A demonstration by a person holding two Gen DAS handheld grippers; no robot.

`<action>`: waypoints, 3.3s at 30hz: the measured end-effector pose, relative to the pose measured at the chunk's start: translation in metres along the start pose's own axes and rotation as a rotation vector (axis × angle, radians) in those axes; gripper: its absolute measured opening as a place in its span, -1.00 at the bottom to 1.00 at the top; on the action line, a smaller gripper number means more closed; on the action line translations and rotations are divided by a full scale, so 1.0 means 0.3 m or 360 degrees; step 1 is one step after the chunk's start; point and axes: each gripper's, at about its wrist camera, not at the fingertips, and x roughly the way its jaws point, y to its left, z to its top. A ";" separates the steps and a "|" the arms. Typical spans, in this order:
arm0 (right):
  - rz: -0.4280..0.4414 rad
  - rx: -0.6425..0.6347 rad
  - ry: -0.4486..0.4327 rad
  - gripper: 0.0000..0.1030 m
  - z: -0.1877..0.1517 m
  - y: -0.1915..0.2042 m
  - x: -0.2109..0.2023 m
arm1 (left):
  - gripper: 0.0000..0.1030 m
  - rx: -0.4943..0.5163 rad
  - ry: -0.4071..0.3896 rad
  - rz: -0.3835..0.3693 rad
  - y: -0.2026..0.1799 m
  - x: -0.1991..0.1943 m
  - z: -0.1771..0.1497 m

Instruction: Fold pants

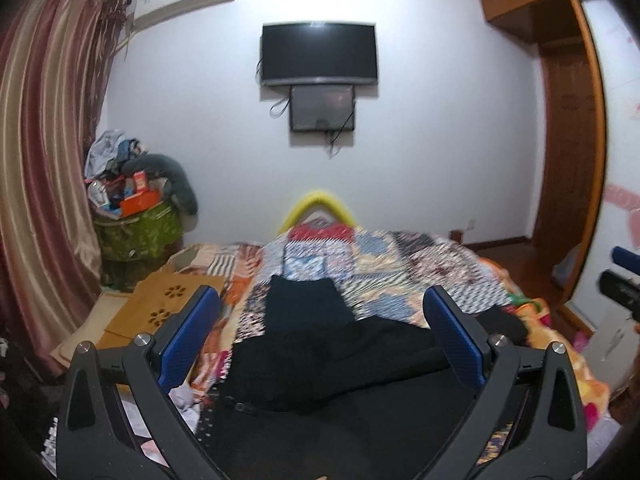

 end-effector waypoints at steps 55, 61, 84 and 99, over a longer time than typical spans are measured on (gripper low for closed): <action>0.0375 -0.0294 0.1140 -0.88 -0.328 -0.222 1.057 | -0.81 -0.0166 0.1063 0.0272 0.459 1.192 -0.421; 0.0312 -0.0289 0.0972 -0.91 -0.219 -0.232 0.934 | -0.84 -0.0183 0.0941 0.0215 0.464 1.026 -0.311; 0.0393 -0.0147 0.0748 -0.95 -0.238 -0.156 0.343 | -0.90 -0.0202 0.0782 0.0136 0.455 0.299 -0.370; 0.0305 0.0030 0.0807 -0.93 -0.357 -0.232 0.182 | -0.77 -0.0334 0.0967 0.0251 0.519 0.192 -0.553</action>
